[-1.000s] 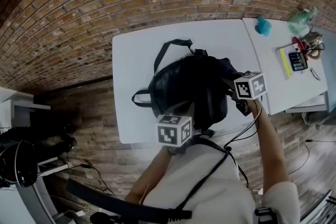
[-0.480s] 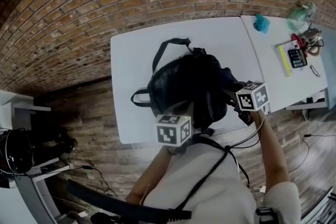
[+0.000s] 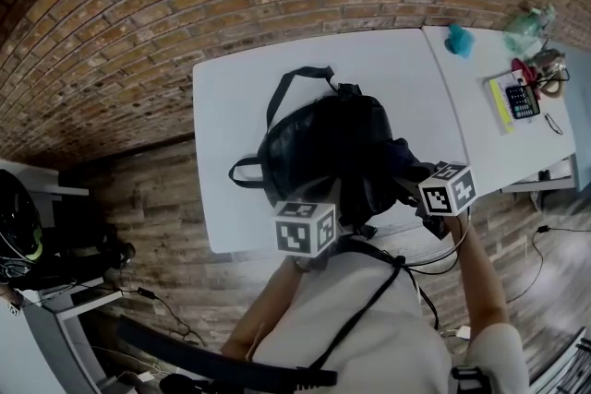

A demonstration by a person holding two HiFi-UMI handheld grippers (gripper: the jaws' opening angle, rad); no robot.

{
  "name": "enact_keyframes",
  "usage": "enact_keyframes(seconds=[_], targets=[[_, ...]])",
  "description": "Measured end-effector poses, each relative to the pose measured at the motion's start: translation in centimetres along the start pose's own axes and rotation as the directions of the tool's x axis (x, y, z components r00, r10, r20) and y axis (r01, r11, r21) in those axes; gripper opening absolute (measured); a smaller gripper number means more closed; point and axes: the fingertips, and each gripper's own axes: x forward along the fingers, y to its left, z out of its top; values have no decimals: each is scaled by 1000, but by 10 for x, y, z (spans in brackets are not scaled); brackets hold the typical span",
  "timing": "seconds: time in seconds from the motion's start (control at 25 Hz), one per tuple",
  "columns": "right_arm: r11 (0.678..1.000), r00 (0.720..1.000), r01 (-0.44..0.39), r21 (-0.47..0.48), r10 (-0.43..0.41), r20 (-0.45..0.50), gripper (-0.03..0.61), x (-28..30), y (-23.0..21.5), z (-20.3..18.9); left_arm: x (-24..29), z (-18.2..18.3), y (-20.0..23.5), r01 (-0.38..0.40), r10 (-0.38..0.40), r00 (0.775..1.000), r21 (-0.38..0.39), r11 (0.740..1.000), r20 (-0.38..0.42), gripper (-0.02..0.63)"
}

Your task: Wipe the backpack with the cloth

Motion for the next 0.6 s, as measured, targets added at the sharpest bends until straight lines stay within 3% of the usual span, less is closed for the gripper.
enact_keyframes(seconds=[0.6], targets=[[997,997,-58,57,61,-40,48,-14,22,-36,0,0,-3,-4,4,1000,-6,1000,5,5]])
